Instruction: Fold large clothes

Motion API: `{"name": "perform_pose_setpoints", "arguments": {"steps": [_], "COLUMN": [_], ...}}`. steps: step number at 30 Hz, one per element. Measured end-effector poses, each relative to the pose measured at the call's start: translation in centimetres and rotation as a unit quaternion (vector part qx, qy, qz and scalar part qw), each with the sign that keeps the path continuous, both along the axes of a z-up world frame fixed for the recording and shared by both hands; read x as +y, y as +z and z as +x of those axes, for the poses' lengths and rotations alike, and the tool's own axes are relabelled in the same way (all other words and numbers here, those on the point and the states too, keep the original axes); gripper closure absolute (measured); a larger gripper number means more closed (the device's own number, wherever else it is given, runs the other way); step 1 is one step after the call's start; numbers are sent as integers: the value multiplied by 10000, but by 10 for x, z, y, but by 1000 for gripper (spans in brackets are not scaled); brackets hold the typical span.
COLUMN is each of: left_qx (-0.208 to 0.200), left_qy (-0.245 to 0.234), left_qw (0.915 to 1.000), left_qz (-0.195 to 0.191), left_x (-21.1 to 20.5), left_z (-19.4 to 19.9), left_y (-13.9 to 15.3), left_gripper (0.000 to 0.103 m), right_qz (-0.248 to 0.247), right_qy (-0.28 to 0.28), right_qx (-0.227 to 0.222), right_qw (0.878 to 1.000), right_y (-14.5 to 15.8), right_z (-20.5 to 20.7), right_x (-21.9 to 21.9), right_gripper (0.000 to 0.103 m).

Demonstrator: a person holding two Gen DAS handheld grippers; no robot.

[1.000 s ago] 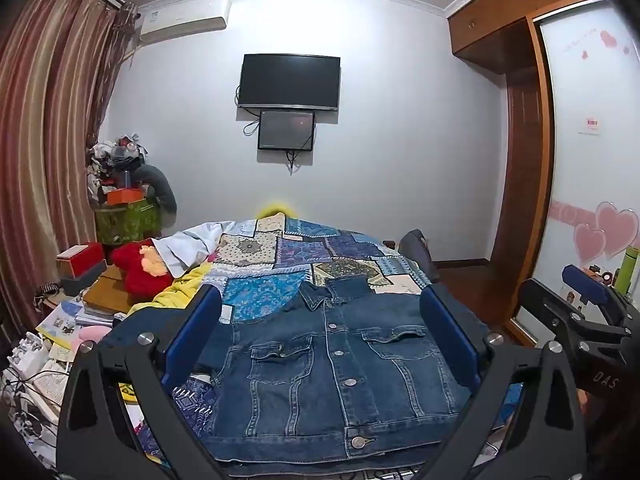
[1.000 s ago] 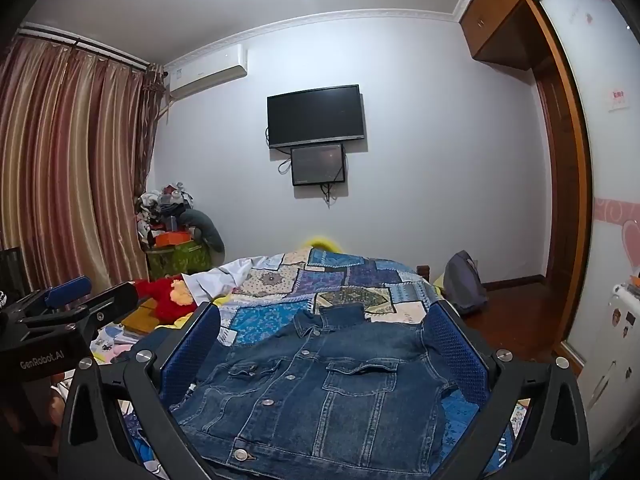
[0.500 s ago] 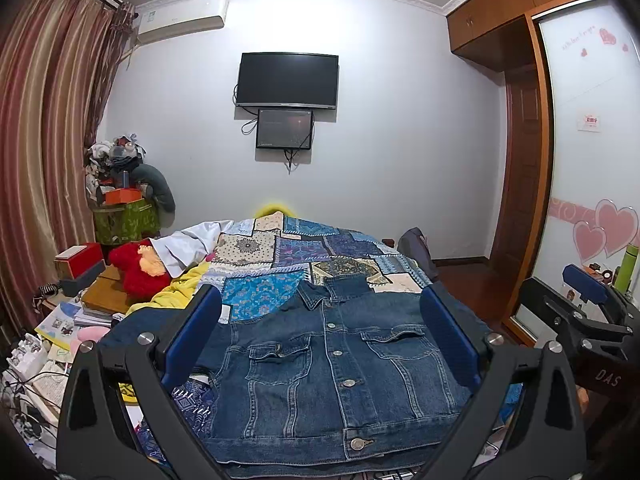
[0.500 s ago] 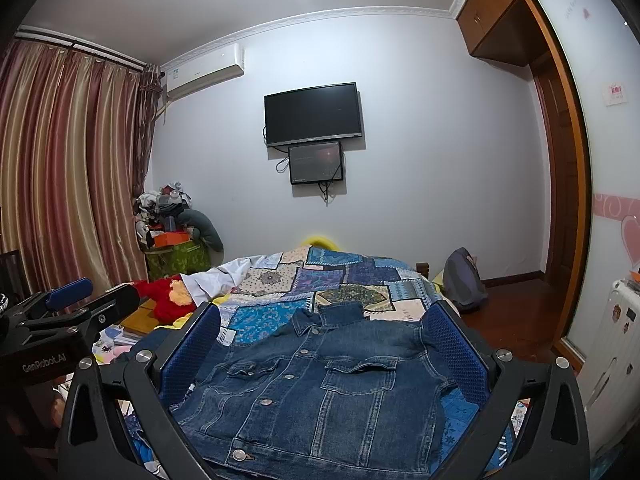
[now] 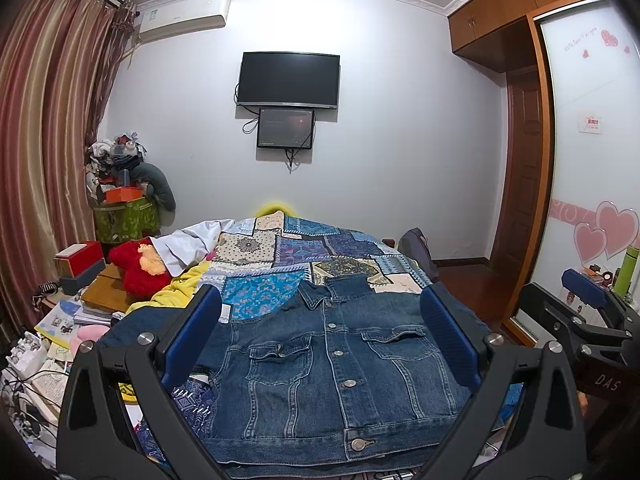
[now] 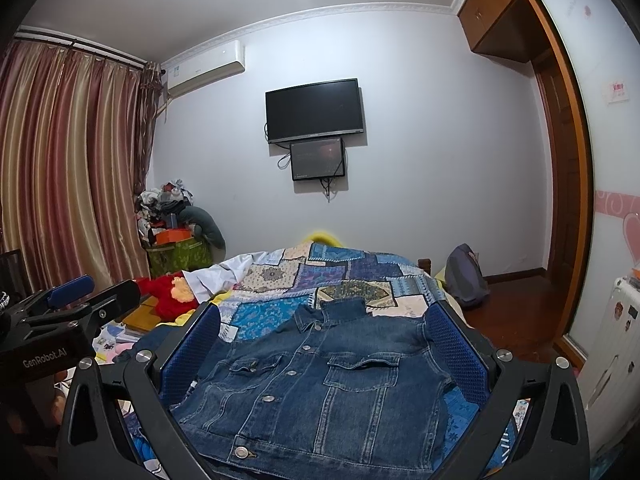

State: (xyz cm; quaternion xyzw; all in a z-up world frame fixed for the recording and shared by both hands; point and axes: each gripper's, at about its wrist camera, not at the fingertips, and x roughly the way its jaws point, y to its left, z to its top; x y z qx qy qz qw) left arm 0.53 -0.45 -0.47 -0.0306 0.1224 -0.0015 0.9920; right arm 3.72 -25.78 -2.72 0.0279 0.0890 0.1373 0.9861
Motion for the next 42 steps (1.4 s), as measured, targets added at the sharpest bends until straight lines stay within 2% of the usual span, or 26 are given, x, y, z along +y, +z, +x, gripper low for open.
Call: {"name": "perform_pose_setpoints", "arguments": {"steps": [42], "left_qx": [-3], "left_qy": [13], "left_qw": [10000], "left_qz": [-30], "left_x": [2], "left_z": [6], "left_y": [-4], "left_gripper": [2], "right_qz": [-55], "right_qy": [1], "right_qx": [78], "right_qw": [10000], "right_y": [-19], "right_z": [9], "right_x": [9], "right_gripper": [0]}}
